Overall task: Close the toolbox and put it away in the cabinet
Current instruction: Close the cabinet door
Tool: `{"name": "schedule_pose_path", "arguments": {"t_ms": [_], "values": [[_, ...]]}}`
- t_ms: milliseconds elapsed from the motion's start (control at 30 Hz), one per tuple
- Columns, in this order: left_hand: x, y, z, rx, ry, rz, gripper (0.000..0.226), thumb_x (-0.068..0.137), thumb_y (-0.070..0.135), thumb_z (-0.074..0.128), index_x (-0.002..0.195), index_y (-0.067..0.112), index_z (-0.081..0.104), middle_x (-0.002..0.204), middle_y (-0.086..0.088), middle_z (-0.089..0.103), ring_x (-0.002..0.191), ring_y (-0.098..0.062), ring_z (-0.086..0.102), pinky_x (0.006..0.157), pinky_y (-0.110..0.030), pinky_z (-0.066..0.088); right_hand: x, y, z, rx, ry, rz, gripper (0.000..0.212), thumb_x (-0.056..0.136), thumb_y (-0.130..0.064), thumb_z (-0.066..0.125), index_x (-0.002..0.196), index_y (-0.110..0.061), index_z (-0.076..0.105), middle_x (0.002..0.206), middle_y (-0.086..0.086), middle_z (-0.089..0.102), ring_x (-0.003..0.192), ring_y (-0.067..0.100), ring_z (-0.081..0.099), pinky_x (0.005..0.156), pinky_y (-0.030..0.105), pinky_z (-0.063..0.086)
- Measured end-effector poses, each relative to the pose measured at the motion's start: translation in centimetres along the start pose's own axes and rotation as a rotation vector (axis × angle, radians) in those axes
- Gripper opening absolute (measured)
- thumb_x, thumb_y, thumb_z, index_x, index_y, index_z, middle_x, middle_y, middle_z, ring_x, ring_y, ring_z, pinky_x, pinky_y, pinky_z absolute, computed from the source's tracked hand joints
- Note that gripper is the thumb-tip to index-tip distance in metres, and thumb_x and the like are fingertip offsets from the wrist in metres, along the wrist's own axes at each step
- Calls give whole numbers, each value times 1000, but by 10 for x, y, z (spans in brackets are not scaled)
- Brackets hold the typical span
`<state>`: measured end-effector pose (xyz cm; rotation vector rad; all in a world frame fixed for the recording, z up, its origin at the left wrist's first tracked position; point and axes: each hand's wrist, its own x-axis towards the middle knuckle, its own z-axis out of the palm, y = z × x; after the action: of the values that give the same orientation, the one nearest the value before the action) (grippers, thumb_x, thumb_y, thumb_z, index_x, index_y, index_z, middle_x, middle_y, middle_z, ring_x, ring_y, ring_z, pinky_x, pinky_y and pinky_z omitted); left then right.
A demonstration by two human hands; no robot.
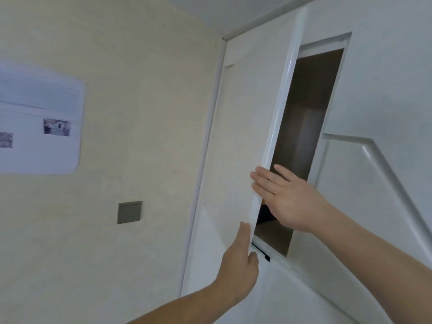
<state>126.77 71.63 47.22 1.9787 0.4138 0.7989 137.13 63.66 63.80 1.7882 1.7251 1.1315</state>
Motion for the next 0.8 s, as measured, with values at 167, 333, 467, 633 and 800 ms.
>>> {"name": "schedule_pose_path", "arguments": {"t_ms": [167,333,467,633,800], "values": [[28,6,15,64,-232,-22,76,92,8,36,151,32,-6,157,4,23,135,-12,32,100,-15,19,-24,29,22,-35,-108,66,58,97,-23,33,150,-13,11,157,4,-7,147,22,-9,114,45,-15],[59,16,31,37,-407,-26,81,85,1,32,151,26,-6,162,-2,10,146,-18,16,103,-14,12,-39,52,44,-112,-236,137,56,100,-26,21,151,-13,5,159,4,-10,147,24,-11,112,46,-19],[76,18,50,10,-452,-32,84,82,4,32,151,26,-11,160,-8,18,143,-22,26,99,-16,21,-40,60,57,-136,-309,191,57,99,-28,21,151,-12,4,162,5,-8,148,25,-10,114,46,-16],[92,20,66,-13,-454,-11,87,79,4,32,151,28,-12,157,-8,28,131,-24,44,100,-26,41,-38,66,65,-116,-354,253,58,100,-33,22,151,-12,7,162,5,-4,148,23,-8,117,46,-12],[97,13,68,-15,-468,9,90,79,6,33,149,35,-15,157,-8,29,122,-25,52,94,-30,48,-39,67,70,-121,-350,253,59,100,-33,25,151,-12,6,162,4,-6,148,22,-9,115,45,-14]]}}
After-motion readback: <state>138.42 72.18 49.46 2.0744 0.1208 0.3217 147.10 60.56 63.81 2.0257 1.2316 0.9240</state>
